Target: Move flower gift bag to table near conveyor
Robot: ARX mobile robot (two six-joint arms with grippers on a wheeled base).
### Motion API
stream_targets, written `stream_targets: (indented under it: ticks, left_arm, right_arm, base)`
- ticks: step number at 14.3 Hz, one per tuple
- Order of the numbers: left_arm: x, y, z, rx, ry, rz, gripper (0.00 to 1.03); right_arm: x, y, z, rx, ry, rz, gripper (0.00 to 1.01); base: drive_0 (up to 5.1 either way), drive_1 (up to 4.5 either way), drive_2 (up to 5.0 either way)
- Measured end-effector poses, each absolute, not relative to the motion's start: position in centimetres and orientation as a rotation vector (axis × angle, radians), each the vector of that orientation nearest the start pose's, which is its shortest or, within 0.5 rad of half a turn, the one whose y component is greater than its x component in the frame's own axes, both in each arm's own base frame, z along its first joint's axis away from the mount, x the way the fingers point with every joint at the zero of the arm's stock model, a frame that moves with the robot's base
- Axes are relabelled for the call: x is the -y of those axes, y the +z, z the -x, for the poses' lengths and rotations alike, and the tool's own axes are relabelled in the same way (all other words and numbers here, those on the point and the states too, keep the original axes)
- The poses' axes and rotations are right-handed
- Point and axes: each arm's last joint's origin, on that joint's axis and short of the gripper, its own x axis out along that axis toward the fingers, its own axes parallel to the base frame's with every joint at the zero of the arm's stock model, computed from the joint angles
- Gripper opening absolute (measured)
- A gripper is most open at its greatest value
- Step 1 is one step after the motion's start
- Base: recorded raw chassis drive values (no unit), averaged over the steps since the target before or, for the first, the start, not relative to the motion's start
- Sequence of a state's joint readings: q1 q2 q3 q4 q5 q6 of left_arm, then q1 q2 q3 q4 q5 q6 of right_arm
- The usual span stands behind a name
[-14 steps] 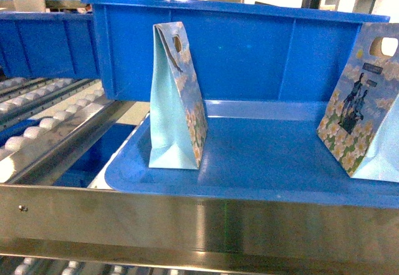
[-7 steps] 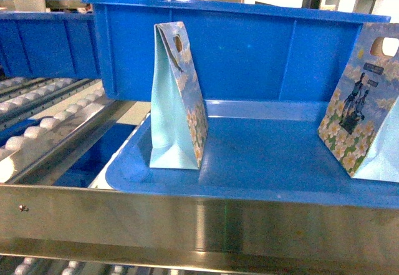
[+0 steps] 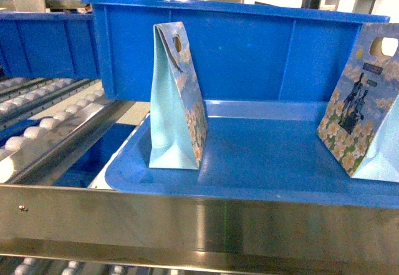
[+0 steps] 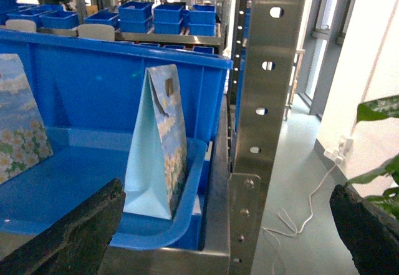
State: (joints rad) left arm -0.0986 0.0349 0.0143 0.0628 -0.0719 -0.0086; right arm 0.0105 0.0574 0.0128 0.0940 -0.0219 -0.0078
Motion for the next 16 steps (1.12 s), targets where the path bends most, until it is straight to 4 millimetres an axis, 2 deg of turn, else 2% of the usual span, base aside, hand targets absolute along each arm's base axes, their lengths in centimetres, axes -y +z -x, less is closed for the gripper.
stream_targets:
  ticks: [4, 5, 6, 8, 12, 14, 16]
  left_arm:
    - [1.5, 17.7, -11.6, 0.056, -0.088, 0.018, 0.98]
    - [1.6, 18.3, -12.3, 0.067, -0.101, 0.017, 0.98]
    - [1.8, 19.8, -13.4, 0.11, -0.119, 0.02, 0.98]
    - [2.2, 21.6, -15.0, 0.151, -0.123, 0.017, 0.98]
    - [2.2, 21.1, -15.0, 0.128, -0.122, 0.011, 0.98]
    - [2.2, 21.1, -15.0, 0.128, -0.122, 0.011, 0.98]
    - [2.2, 21.1, -15.0, 0.128, -0.122, 0.011, 0.98]
  right_arm:
    - [-1.5, 18.4, -12.4, 0.084, 0.093, -0.004, 0.98]
    - [-2.1, 19.6, -13.2, 0.113, 0.116, -0.006, 0.98]
    - [-2.7, 20.9, -14.3, 0.139, 0.14, -0.003, 0.98]
    - [-3.1, 21.6, -15.5, 0.107, 0.126, 0.007, 0.98]
    - [-3.1, 21.6, -15.7, 0.12, 0.13, 0.008, 0.98]
    - [-3.5, 21.6, -17.0, 0.099, 0.152, 0.014, 0.98]
    - [-3.9, 22.8, -18.8, 0.115, 0.177, 0.019, 0.98]
  base:
    - [0.0, 0.0, 0.0]
    - [0.0, 0.0, 0.0]
    - [0.0, 0.0, 0.0]
    - [0.0, 0.0, 0.0]
    - [0.0, 0.0, 0.0]
    - [0.0, 0.0, 0.0]
    - [0.0, 0.0, 0.0]
